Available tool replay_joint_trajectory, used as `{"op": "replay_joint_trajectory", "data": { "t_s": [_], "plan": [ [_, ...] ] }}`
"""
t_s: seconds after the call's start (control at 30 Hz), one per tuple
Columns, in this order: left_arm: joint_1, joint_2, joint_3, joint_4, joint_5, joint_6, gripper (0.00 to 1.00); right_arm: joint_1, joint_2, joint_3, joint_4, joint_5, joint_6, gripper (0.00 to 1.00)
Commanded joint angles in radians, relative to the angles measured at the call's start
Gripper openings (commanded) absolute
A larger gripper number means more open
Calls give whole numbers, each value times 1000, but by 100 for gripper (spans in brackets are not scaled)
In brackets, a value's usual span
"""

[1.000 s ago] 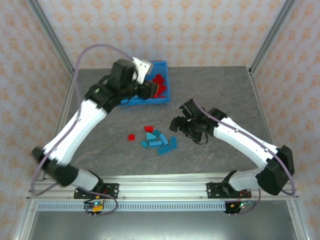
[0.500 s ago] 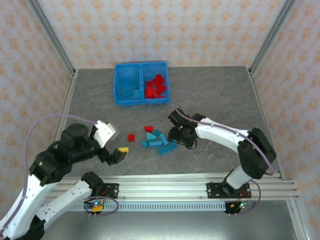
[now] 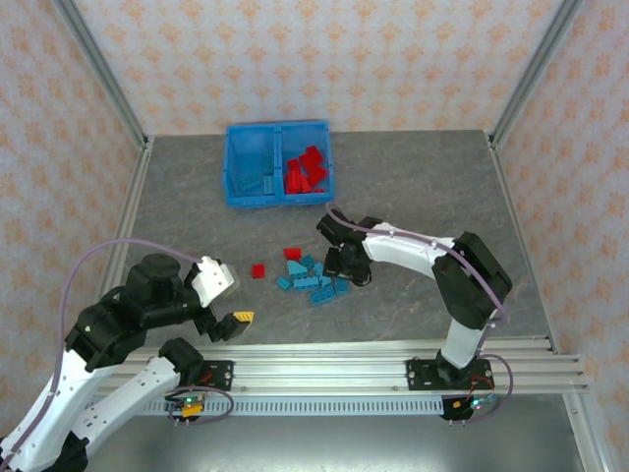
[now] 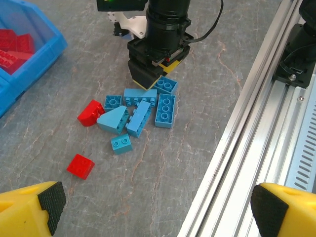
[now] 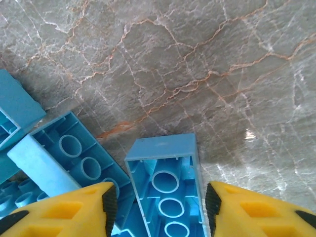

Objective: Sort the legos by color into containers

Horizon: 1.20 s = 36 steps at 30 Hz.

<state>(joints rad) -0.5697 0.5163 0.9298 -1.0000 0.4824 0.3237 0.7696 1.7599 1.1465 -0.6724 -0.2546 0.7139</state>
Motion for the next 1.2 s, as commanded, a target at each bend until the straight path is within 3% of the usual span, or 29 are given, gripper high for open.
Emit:
{"op": "replay_joint_trajectory", "data": {
  "t_s": [0.0,0.3,0.4,0.47,0.6,0.8,0.9,1.17],
  "plan": [
    [-4,-10,-9,3,-20,18,100,5,33,6,-35,9,6,48],
    [-4,-14,-24,17,-30,23,100,5,29,-31,-90,59,39,39],
    [-4,-9,-27,25,-31,29,100,5,29,-30,-99,71,42,31],
    [-4,-6,-25,37,-33,31,100,5,19,-8,-119,93,45,26],
    [-4,-10,0,57,-41,42,100,5,-43,100,-153,152,43,26],
    [-4,-38,33,76,-233,106,100,49,6,491,-245,250,-75,29],
    [-4,-54,40,99,-349,136,100,68,113,731,-261,263,-136,29],
    [-4,-25,99,7,-508,134,100,74,499,1295,-273,324,-301,31]
  ]
}}
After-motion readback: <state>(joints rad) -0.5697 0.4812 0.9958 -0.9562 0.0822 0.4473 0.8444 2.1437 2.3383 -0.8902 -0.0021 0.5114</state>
